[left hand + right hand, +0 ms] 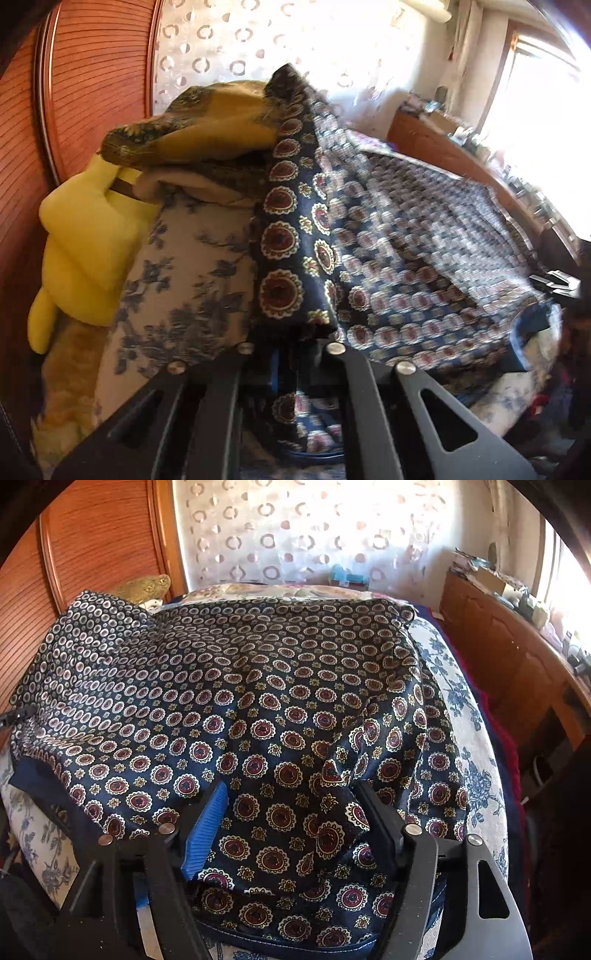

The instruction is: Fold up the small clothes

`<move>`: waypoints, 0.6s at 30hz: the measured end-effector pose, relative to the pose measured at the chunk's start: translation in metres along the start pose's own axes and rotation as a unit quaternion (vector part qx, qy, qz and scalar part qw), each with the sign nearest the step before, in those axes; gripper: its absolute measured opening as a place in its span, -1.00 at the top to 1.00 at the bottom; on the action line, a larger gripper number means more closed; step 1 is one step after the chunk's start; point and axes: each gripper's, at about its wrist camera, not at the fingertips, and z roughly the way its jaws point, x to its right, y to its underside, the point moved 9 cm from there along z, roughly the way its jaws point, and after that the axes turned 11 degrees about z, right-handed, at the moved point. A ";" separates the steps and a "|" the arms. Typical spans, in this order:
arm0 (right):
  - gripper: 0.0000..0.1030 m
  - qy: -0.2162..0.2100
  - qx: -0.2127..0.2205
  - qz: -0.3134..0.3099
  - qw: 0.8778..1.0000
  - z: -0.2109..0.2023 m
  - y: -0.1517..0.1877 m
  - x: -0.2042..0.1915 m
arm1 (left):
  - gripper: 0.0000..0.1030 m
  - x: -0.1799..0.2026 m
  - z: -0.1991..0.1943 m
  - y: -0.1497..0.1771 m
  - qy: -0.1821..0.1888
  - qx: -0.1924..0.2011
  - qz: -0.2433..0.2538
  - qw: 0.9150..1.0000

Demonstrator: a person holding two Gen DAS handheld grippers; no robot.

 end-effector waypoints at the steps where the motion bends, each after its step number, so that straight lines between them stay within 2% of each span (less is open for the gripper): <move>1: -0.44 0.002 0.000 -0.001 1.000 0.000 0.000 0.000 | 1.00 0.004 -0.003 -0.003 -0.003 0.006 0.009 1.000; 5: -0.44 0.015 0.002 -0.010 1.000 0.002 0.000 -0.003 | 1.00 0.028 -0.021 -0.027 0.015 0.042 0.025 0.999; 8: -0.44 0.014 0.004 -0.007 1.000 0.002 0.000 -0.002 | 1.00 0.045 -0.036 -0.051 0.004 0.069 0.054 0.996; 15: -0.44 0.002 0.009 0.012 1.000 0.000 -0.002 0.002 | 1.00 0.062 -0.048 -0.090 0.010 0.092 0.074 0.993; 18: -0.44 -0.005 0.013 0.024 1.000 -0.001 -0.003 0.004 | 1.00 0.081 -0.048 -0.108 0.024 0.101 0.090 0.991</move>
